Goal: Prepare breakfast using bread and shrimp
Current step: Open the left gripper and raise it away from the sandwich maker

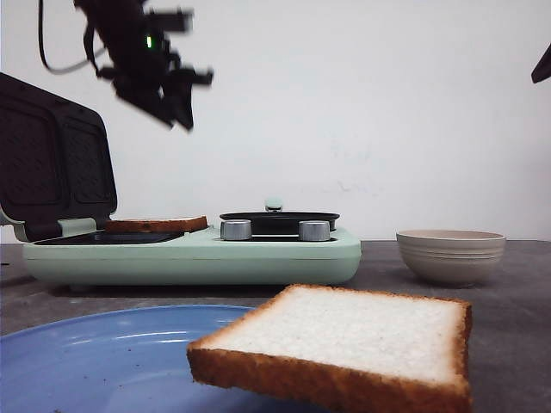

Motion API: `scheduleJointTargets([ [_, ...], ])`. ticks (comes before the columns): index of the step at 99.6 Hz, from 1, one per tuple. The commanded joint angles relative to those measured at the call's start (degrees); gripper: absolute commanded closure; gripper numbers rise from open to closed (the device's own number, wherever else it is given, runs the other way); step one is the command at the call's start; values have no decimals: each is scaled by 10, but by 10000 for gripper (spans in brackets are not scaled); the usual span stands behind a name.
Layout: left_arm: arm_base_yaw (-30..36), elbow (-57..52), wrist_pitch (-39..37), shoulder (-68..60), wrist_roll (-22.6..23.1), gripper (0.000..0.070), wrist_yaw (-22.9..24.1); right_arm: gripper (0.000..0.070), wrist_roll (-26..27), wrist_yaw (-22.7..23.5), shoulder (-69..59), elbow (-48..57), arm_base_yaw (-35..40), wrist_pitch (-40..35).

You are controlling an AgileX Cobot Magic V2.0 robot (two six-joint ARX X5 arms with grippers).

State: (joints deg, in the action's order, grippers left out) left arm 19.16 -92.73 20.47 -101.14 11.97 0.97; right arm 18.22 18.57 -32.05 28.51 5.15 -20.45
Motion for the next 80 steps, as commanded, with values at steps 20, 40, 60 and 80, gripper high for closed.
scheduleJointTargets([
  [20,3,-14,85,87,-54,697,-12,264,46,114,-51,9,1,7],
  [40,3,-14,193,181,-54,697,-43,262,80,238,-106,10,2,-17],
  [60,3,-14,271,285,-50,697,-71,202,68,274,-149,10,19,-89],
  [80,12,-13,294,391,-70,697,-82,201,45,296,-184,10,54,-143],
])
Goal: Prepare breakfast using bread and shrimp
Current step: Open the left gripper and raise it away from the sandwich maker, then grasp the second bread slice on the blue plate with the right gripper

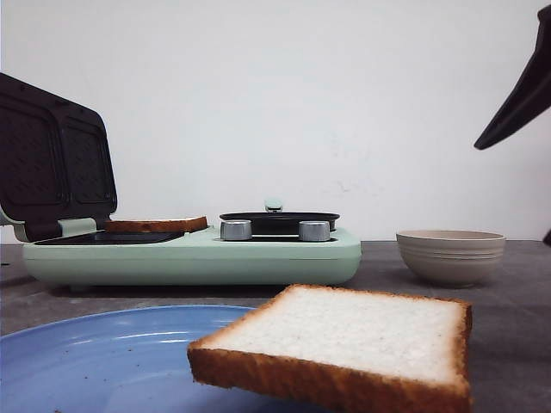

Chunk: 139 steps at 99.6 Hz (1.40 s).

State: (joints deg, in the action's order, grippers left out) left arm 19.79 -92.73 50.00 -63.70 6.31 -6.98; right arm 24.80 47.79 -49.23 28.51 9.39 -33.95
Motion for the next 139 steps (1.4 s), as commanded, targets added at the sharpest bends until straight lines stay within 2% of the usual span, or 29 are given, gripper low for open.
scheduleJointTargets([
  [1,7,-13,-2,21,-15,697,-3,201,-22,3,-14,10,14,-10],
  [21,24,-13,7,96,-27,697,-3,201,-43,-1,-66,10,56,-16],
  [36,28,-13,37,138,-29,697,-3,201,-47,-26,-110,10,77,0],
  [67,28,-13,92,200,-27,697,-3,201,-31,-26,-201,10,101,83],
  [101,28,-13,116,212,-25,697,-3,203,-23,-27,-263,10,119,156],
  [126,28,-13,122,212,-25,697,-3,226,-9,-26,-264,10,119,198],
  [139,28,-13,122,212,-26,698,-4,277,-8,-9,-271,10,119,195],
])
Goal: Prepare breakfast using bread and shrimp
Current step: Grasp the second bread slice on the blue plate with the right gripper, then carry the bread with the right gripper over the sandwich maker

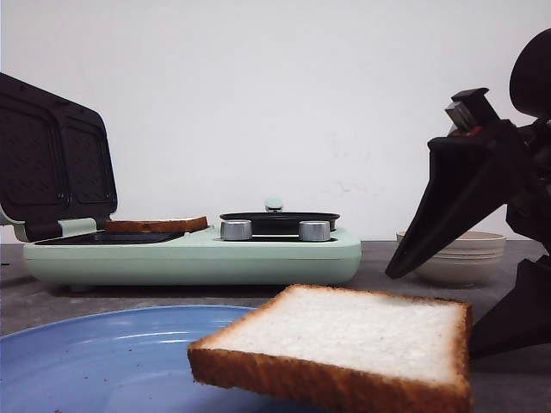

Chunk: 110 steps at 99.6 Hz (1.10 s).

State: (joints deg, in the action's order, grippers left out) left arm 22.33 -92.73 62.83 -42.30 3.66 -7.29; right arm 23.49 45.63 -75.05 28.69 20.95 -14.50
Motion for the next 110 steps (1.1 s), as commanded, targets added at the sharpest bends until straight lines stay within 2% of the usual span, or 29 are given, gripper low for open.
scheduleJointTargets([
  [1,3,-13,-6,-2,1,698,0,281,5,16,-14,8,3,0],
  [14,3,-13,-6,1,1,698,0,298,2,39,-18,8,3,0],
  [19,3,-13,-6,1,1,698,-1,338,2,39,-18,8,3,2],
  [24,3,-13,-6,1,1,698,0,427,2,40,-20,8,3,4],
  [30,3,-13,-6,1,1,698,-1,578,0,43,-21,8,3,4],
  [31,3,-13,-6,1,1,698,-1,626,-2,45,-21,8,3,4],
  [35,3,-13,-6,1,1,698,-1,698,-7,51,-21,8,3,5],
  [53,3,-13,-6,1,1,698,-1,700,-9,100,-20,8,3,36],
  [60,3,-13,-6,1,-1,698,-1,700,8,127,-17,10,3,58],
  [72,3,-13,-7,5,-1,698,-1,700,69,143,-1,18,4,122],
  [83,3,-13,-7,7,-2,698,-1,700,155,141,13,35,10,210],
  [94,3,-13,-9,9,-3,698,-1,700,261,107,14,63,23,326],
  [102,3,-13,-9,9,-4,698,-1,700,315,43,13,92,46,383],
  [110,3,-13,-10,9,-10,698,-1,700,331,-35,10,131,73,388],
])
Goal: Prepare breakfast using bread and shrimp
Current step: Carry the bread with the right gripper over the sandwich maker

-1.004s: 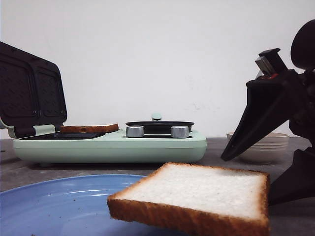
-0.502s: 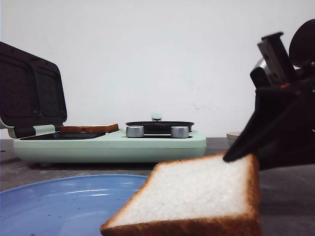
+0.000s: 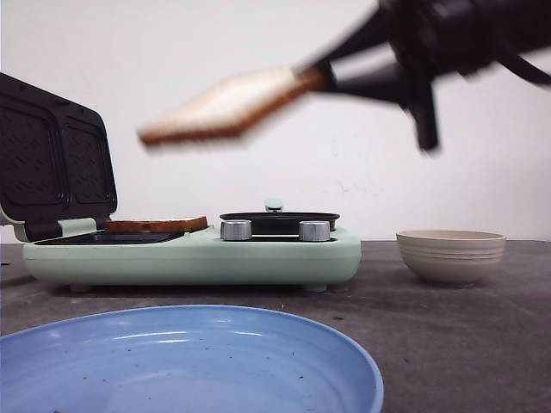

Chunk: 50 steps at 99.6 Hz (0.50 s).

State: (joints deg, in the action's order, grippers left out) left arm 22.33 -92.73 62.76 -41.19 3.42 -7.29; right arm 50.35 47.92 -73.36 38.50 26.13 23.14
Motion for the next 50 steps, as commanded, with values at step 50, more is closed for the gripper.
scheduleJointTargets([
  [50,14,-13,-10,4,-21,698,-1,700,133,-311,-211,287,146,11],
])
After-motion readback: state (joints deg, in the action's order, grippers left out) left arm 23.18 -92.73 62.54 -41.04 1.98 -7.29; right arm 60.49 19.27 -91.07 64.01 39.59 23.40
